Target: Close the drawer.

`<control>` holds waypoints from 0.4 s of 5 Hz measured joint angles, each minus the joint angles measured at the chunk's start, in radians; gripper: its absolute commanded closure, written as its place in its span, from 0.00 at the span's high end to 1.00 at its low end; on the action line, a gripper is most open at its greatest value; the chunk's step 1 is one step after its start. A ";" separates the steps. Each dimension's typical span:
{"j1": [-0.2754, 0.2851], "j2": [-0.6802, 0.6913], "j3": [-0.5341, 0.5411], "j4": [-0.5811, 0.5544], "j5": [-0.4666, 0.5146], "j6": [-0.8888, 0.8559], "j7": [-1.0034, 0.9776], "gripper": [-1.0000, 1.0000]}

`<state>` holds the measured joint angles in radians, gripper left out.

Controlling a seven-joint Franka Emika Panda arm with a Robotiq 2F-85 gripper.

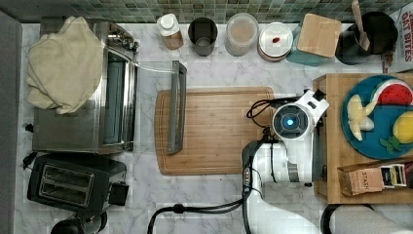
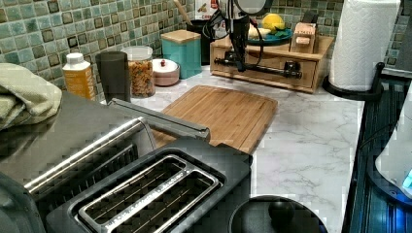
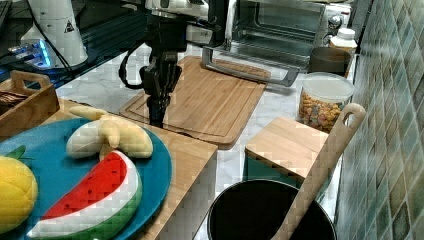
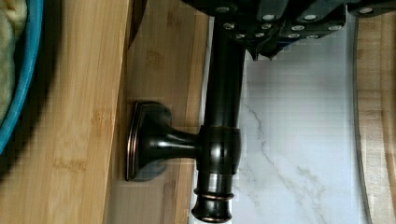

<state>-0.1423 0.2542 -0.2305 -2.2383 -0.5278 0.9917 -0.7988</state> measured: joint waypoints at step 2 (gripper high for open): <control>0.026 0.002 -0.025 -0.002 0.000 0.003 0.000 0.00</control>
<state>-0.1165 0.2561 -0.2554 -2.2402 -0.5273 0.9951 -0.7988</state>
